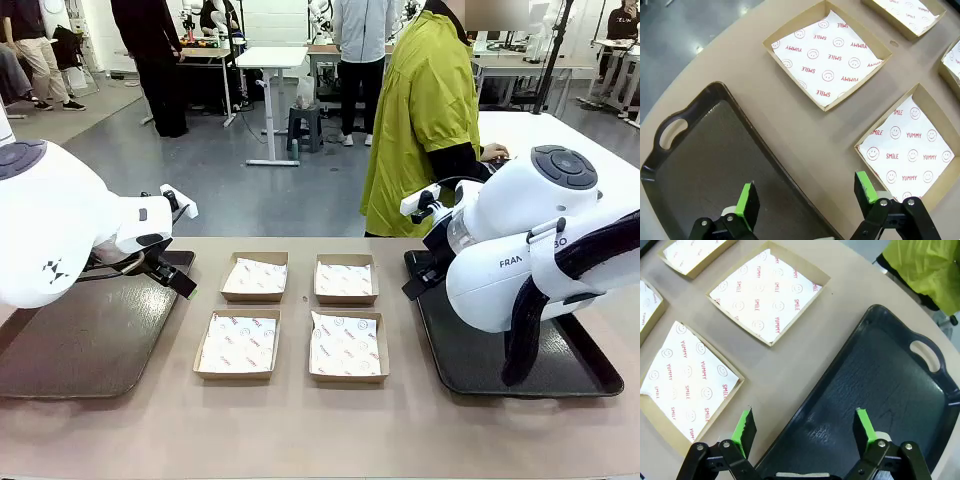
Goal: Individually package the donuts and arrange them on the tray.
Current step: Pick up one Paper togo box.
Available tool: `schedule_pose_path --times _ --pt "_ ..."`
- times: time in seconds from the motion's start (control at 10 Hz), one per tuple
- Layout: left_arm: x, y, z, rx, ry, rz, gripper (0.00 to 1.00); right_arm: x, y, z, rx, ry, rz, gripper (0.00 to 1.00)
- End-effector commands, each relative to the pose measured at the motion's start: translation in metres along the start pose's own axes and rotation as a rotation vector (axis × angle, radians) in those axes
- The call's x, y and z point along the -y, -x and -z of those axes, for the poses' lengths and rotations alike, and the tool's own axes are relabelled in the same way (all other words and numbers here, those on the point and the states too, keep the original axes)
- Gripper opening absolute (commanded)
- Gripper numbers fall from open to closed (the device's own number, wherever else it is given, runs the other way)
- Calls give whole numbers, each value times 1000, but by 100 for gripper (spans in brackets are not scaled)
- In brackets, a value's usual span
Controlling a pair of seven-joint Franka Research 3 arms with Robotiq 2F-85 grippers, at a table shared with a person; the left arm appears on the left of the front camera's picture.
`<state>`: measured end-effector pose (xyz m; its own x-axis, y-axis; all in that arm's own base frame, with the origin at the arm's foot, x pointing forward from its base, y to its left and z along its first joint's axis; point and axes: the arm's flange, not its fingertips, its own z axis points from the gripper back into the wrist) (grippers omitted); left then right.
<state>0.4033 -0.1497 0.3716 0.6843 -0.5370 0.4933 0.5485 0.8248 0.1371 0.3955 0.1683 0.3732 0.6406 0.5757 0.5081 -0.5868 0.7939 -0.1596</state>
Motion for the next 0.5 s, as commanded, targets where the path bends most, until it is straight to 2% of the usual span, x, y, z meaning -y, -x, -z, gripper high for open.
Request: schedule_pose_path --times 0.0,0.4 --pt "0 0 0 0 0 0 100 0 0 0 0 0 0 100" --pt "0 0 0 0 0 0 100 0 0 0 0 0 0 100"
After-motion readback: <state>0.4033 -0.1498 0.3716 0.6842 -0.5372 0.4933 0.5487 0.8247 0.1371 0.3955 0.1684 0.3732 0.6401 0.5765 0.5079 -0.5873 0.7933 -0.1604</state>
